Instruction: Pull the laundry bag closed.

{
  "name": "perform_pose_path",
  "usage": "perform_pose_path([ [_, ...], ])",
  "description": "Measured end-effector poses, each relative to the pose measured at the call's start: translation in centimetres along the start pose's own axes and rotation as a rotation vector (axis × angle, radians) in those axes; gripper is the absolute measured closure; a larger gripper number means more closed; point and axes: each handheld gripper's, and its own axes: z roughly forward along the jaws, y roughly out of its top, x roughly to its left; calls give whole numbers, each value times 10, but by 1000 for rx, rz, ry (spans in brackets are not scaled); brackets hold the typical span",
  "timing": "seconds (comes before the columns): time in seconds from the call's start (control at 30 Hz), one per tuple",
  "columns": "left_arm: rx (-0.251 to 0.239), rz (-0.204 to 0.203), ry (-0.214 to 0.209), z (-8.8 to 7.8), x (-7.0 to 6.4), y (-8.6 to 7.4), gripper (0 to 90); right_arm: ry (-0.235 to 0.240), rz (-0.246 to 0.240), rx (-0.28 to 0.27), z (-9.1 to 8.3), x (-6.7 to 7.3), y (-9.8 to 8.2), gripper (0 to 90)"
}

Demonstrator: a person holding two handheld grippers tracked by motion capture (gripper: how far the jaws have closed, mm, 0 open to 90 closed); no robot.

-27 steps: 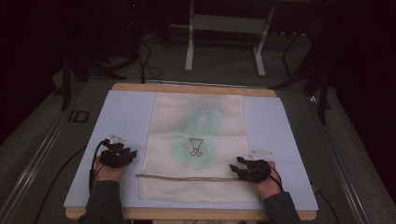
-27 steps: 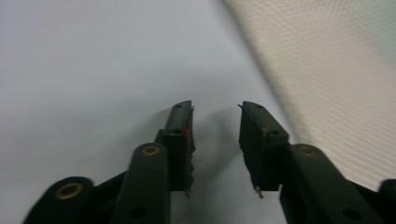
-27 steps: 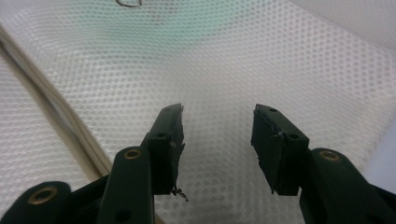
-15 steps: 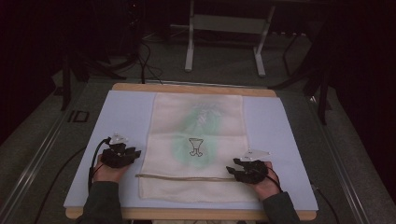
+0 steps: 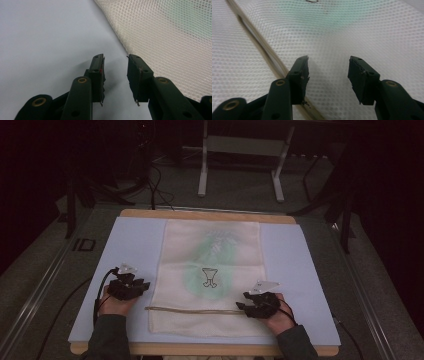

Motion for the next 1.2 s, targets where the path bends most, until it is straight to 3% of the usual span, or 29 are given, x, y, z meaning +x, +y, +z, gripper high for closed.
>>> perform_pose_path([
  [0.17,3,35,-1,0,-4,1,642,14,-23,8,3,8,5,532],
  [0.37,-4,46,-18,0,-5,1,639,28,-46,20,11,15,9,553],
  [0.47,8,46,-5,1,-4,0,662,37,-46,12,12,16,12,562],
  [0.83,-25,71,-59,0,-5,-1,721,70,-78,15,19,26,22,599],
  [1.2,-23,112,-81,1,-9,0,740,104,-131,19,29,38,37,592],
])
